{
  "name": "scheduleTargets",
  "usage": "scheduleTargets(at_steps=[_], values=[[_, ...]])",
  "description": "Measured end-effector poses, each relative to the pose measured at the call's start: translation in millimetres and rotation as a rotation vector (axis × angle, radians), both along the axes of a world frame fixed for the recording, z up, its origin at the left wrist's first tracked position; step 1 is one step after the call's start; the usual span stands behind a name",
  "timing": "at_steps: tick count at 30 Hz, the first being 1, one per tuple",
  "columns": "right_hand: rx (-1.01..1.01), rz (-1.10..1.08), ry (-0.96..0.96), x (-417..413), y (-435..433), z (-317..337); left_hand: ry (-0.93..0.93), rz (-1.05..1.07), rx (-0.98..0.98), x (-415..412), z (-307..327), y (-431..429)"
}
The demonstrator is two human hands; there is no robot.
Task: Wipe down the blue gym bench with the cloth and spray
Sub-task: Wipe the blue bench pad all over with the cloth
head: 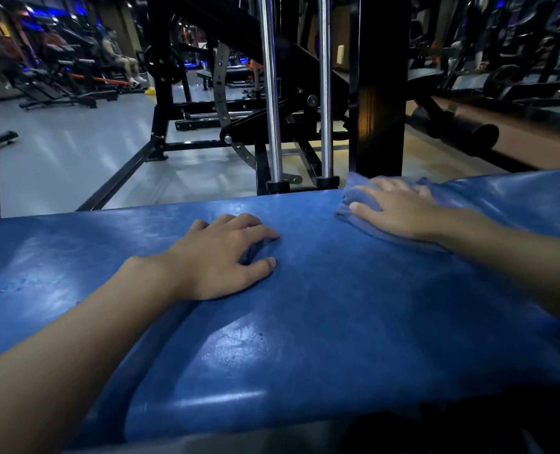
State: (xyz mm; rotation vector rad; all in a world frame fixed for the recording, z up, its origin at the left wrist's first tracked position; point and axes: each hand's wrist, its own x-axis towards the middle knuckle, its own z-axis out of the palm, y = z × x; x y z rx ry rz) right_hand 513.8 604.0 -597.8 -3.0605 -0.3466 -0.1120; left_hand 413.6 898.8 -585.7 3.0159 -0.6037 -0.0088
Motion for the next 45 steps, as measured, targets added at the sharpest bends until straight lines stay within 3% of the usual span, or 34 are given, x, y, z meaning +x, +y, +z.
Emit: scheduleTargets(at_steps=[7,11,14,20,24,27,33,37,41,45], values=[[0.017,0.500,-0.007,-136.4,32.4,-1.8,-0.009,0.006,-0.024,6.4,-0.3,2.1],[0.026,0.636,0.048,-154.1,28.2,2.0,-0.016,0.006,-0.054,8.9,-3.2,8.5],[0.032,0.578,0.045,-116.5,28.5,4.0,-0.027,0.007,-0.063,7.6,-2.7,10.7],[0.048,0.137,0.008,4.2,7.3,4.7,-0.038,0.008,-0.046,-1.9,-0.7,16.4],[0.000,-0.029,0.050,32.0,13.9,2.2,-0.028,0.018,-0.023,-10.0,0.5,22.6],[0.000,0.034,-0.001,1.4,31.2,-1.5,-0.003,0.017,-0.041,-12.1,0.5,27.0],[0.002,0.465,0.006,-127.9,73.4,-0.1,0.030,0.065,-0.210,-2.7,-1.3,35.7],[-0.005,0.588,0.071,-159.4,76.0,6.1,-0.013,0.075,-0.302,-7.7,1.9,35.3],[0.278,0.467,0.010,-150.2,54.1,14.4,-0.196,-0.090,-0.395,-30.8,21.0,2.5],[0.336,0.129,-0.133,-129.4,-3.8,16.2,-0.239,-0.373,-0.132,-70.8,15.8,-62.2]])
